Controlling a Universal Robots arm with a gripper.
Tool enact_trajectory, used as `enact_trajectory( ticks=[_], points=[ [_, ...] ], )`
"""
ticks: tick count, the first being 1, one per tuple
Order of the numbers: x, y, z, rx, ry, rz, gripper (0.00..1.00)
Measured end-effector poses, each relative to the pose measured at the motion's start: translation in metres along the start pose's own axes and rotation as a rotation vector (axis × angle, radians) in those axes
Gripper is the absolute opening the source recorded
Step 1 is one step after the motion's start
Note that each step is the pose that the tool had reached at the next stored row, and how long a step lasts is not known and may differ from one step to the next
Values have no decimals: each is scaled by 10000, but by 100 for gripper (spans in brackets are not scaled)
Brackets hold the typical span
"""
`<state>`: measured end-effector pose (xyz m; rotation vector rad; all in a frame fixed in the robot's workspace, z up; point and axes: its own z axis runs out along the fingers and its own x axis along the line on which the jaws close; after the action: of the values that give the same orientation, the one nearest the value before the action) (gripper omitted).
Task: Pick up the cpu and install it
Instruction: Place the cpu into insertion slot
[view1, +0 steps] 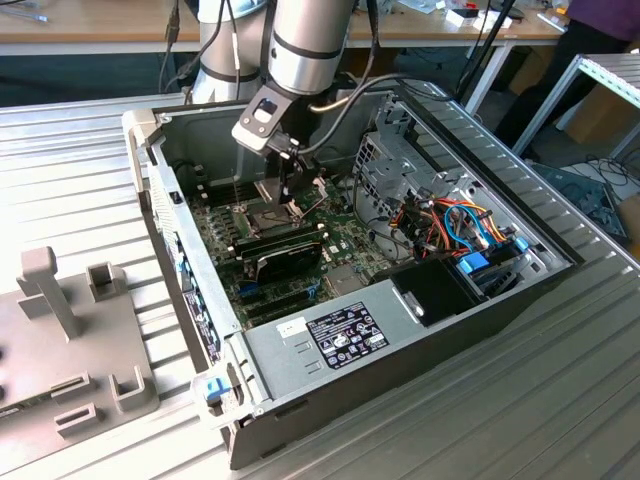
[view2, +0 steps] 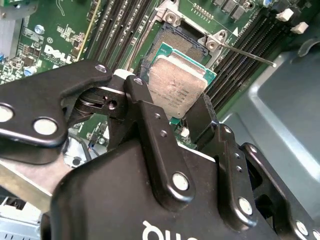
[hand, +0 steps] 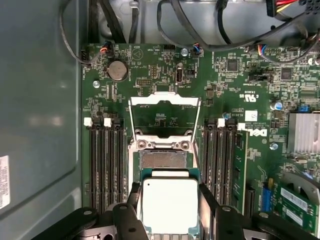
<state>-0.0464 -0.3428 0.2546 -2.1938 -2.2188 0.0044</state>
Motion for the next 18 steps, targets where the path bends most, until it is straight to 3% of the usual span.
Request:
enact_trajectory(
  ticks=[5, 8, 11, 15, 16, 18],
  points=[
    [-2, -5, 100, -13, -1, 1, 55],
    [-2, -15, 130, -103, -2, -1, 55],
    [-2, -15, 132, -112, -3, -3, 55],
    [-2, -21, 166, -158, 39, 0, 55],
    [-3, -30, 199, -210, 55, -3, 55],
    [-3, -49, 248, -229, 57, -4, 55]
  ],
)
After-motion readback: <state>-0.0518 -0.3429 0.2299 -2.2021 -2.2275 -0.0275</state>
